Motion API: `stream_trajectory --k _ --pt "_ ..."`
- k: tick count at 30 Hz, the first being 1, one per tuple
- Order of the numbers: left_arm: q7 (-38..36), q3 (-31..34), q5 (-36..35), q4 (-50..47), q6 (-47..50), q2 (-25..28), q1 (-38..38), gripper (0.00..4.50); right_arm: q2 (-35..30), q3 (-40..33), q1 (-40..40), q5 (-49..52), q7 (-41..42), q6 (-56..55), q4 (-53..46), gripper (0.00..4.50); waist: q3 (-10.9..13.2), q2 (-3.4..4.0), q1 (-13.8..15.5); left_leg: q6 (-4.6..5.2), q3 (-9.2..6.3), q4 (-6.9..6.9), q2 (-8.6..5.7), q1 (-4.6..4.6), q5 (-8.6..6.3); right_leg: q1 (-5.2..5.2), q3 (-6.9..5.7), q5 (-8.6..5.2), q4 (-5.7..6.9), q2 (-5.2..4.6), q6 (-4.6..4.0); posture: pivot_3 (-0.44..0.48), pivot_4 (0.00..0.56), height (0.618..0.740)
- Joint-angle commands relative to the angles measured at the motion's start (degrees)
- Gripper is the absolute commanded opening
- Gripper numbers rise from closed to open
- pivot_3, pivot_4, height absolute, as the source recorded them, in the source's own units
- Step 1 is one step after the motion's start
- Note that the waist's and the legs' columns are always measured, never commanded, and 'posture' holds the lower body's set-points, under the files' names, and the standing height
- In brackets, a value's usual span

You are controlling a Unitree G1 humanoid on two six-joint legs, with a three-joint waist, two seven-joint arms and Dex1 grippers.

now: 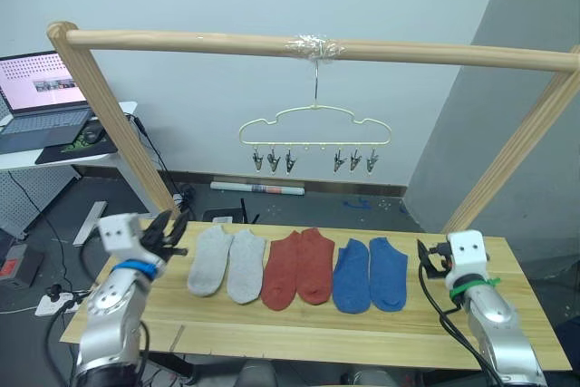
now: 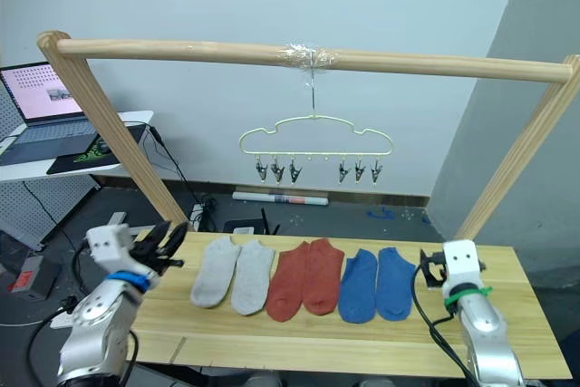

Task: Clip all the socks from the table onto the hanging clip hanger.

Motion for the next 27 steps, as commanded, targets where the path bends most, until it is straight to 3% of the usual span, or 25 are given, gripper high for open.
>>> stream_trajectory --k 1,11,19,27 --pt "1.10 -1.96 -0.56 -3.76 2.43 -1.32 -3.87 1.74 -1.26 1.56 -4.32 3.50 4.41 3.32 -6.66 4.50 0.19 -0.06 0.02 0.00 0.00 0.00 0.00 -0.01 0.00 0.00 0.01 0.04 0.00 0.00 0.07 0.183 0.057 0.740" --pt "3.14 -7.58 2.18 -0.14 2.21 -7.57 -15.45 1.74 0.81 13.77 -16.98 11.25 17.58 6.67 -15.72 4.50 1.71 -0.10 0.09 0.04 -0.15 -0.05 0.02 -0.12 -0.02 -0.06 -0.02 0.20 -0.03 0.13 0.20 0.152 0.092 0.740" --pt "3.93 -8.81 4.00 4.05 0.67 -8.82 -19.28 1.74 4.84 16.31 -26.08 15.09 17.39 13.71 -16.12 4.50 2.23 -0.20 0.04 0.08 -0.20 -0.05 0.02 -0.19 -0.05 -0.11 -0.06 0.23 -0.04 0.13 0.15 0.130 0.100 0.740" --pt "6.70 -8.14 5.74 7.66 -2.88 -10.65 -20.77 1.74 6.79 15.58 -27.82 16.93 15.81 16.88 -17.78 4.50 2.58 -0.21 -0.03 0.08 -0.21 -0.05 0.02 -0.25 -0.05 -0.15 -0.07 0.22 -0.07 0.13 0.16 0.114 0.110 0.740"
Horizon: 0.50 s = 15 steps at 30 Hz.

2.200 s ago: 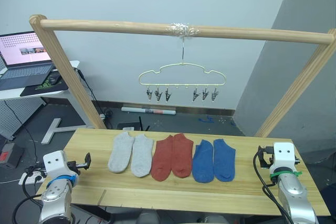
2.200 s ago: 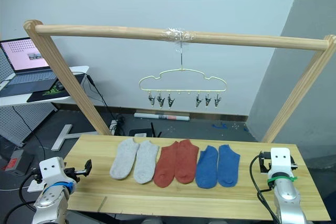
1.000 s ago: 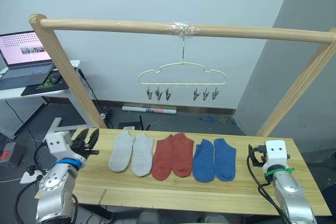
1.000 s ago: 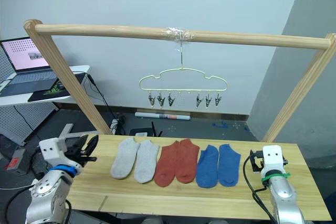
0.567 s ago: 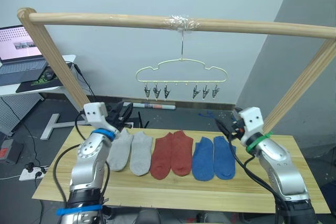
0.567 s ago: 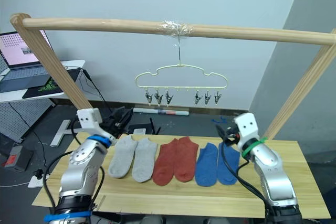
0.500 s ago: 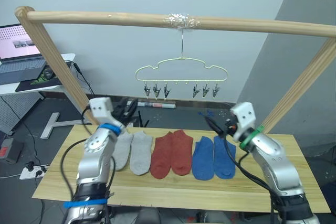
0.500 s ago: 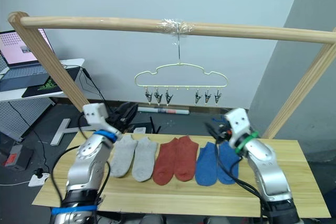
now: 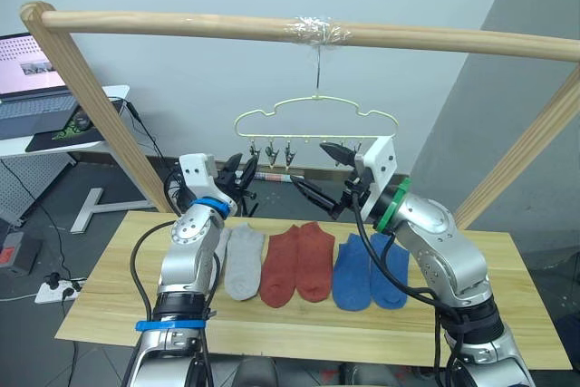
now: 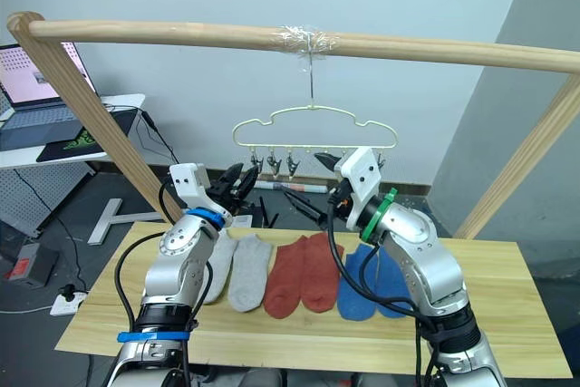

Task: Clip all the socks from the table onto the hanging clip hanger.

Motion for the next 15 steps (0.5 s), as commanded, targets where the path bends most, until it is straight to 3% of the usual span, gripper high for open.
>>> stream_trajectory --k 1,15 --pt "1.06 0.45 0.76 0.90 -2.82 -0.48 -2.21 1.74 1.38 -0.92 -1.53 2.74 -1.52 2.22 -3.39 4.50 0.22 -0.01 -0.09 0.00 0.00 0.00 0.01 0.01 0.00 0.00 -0.01 0.00 0.02 0.00 0.00 0.114 0.110 0.740" --pt "-0.41 -1.16 2.05 5.57 -5.51 -1.35 -5.10 1.74 0.53 -0.85 -1.30 3.21 -2.55 4.23 -5.39 4.50 1.13 -0.07 -0.39 0.00 -0.02 0.01 0.02 -0.07 0.00 -0.05 -0.02 0.00 0.00 0.01 0.00 0.083 0.113 0.740"
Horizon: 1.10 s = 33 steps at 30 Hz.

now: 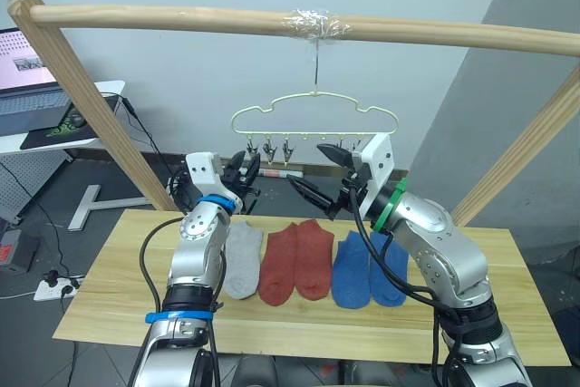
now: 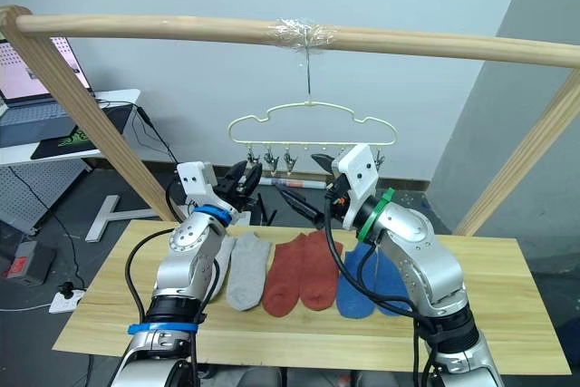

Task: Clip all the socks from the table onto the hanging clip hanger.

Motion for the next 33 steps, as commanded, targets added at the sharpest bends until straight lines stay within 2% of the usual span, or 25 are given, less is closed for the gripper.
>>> stream_trajectory --k 1,12,26,33 --pt "-0.22 -0.56 0.70 -0.48 -1.79 -0.09 -2.06 1.74 0.12 -0.72 -0.78 1.13 -0.50 -0.31 -2.84 4.50 0.02 0.00 -0.03 0.00 0.00 0.00 0.00 -0.01 0.00 -0.01 0.00 0.00 0.00 0.00 0.00 0.083 0.113 0.740" --pt "1.13 -0.72 2.53 -0.22 -4.59 0.10 -3.89 1.74 -0.52 -1.08 -0.66 1.15 -0.81 -0.59 -2.77 4.50 0.02 0.00 -1.26 0.00 -0.01 0.00 0.00 -0.02 0.00 -0.01 -0.01 0.00 0.00 0.00 0.00 0.078 0.104 0.740" --pt "3.50 -1.18 7.65 2.28 -8.02 2.17 -4.33 1.74 -0.44 -1.27 -0.98 1.64 -0.72 -0.76 -2.41 4.50 0.02 0.00 -1.28 0.00 -0.02 -0.01 0.00 -0.04 0.00 -0.03 -0.02 0.00 0.00 0.00 0.01 0.084 0.093 0.740" --pt "3.55 -1.16 7.76 3.33 -9.03 2.12 -4.84 1.74 -0.31 -1.26 -1.02 1.40 -1.00 -0.86 -2.40 4.50 0.02 0.00 -1.27 0.00 -0.02 -0.01 0.00 -0.07 0.00 -0.03 -0.03 0.00 -0.01 0.00 0.01 0.082 0.092 0.740"
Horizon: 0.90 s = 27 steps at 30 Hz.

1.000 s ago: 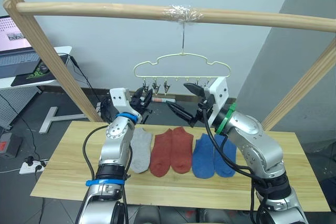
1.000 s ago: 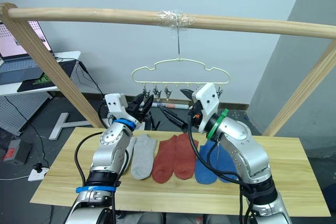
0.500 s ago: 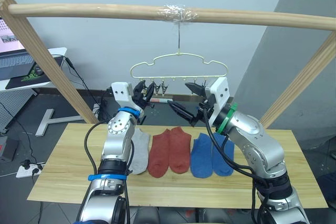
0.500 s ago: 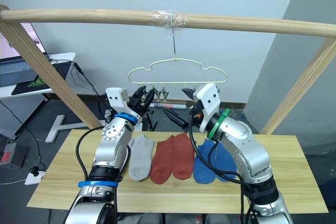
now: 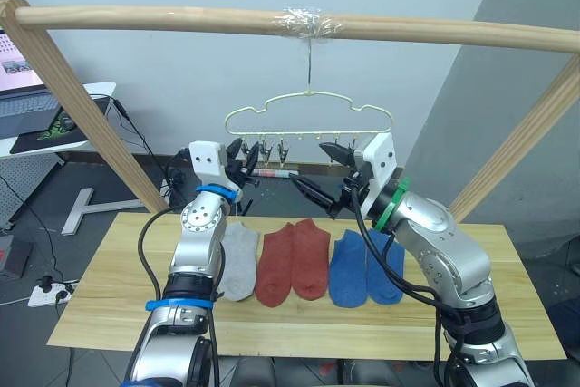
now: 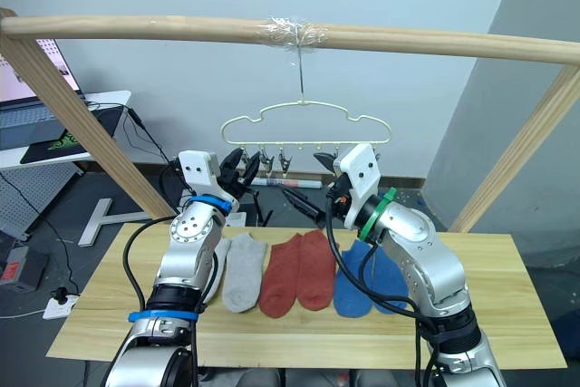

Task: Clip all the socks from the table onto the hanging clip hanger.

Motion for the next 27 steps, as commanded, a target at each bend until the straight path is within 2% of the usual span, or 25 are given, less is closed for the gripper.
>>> stream_trajectory --k 1,14,17,20,22,27 --pt "0.25 -0.09 0.12 -0.97 -1.64 0.04 -1.47 1.74 0.30 -1.10 -0.96 1.12 -0.33 -0.89 -2.31 4.50 0.00 0.00 0.00 0.00 0.00 0.00 0.00 0.00 0.00 0.00 -0.01 0.00 0.00 0.00 0.00 0.082 0.092 0.740" --pt "-0.53 0.13 -1.22 -1.24 -1.68 -0.44 -1.50 1.74 -0.13 -1.42 -0.63 0.86 -0.39 -1.38 -1.95 4.50 0.00 0.00 0.00 0.00 -0.01 0.00 0.00 -0.02 0.00 -0.01 -0.01 0.00 0.00 0.00 0.00 0.082 0.101 0.740" --pt "-1.00 0.65 -2.25 -1.53 -0.94 -0.58 -1.34 1.23 -0.25 -1.51 -0.69 0.90 -0.38 -1.31 -1.99 4.50 0.00 0.00 0.00 0.00 -0.01 0.00 0.00 -0.02 0.00 -0.01 -0.01 0.00 0.00 0.00 0.00 0.084 0.102 0.740" --pt "-1.13 0.68 -2.51 -1.75 -0.34 -0.53 -1.19 0.41 -0.09 -1.62 -0.71 1.06 -0.53 -1.15 -1.90 4.50 0.00 0.00 0.00 0.00 -0.01 0.00 0.00 -0.02 0.00 -0.01 -0.02 0.00 0.00 0.00 0.00 0.084 0.102 0.740" --pt "-0.97 0.77 -2.50 -1.84 -0.07 -0.48 -1.04 0.12 -0.10 -1.60 -0.62 1.00 -0.61 -1.17 -1.97 4.50 0.01 0.00 0.00 0.00 -0.02 0.00 0.00 -0.02 0.00 -0.01 -0.02 0.00 0.00 0.00 0.00 0.084 0.105 0.740" --pt "-1.03 0.90 -2.61 -2.23 0.06 -0.45 -0.90 0.01 0.01 -1.60 -0.53 1.13 -0.82 -1.07 -2.13 4.50 0.01 0.00 0.00 0.00 -0.02 0.00 0.00 -0.02 0.00 -0.01 -0.02 0.00 0.00 0.00 0.00 0.085 0.107 0.740"
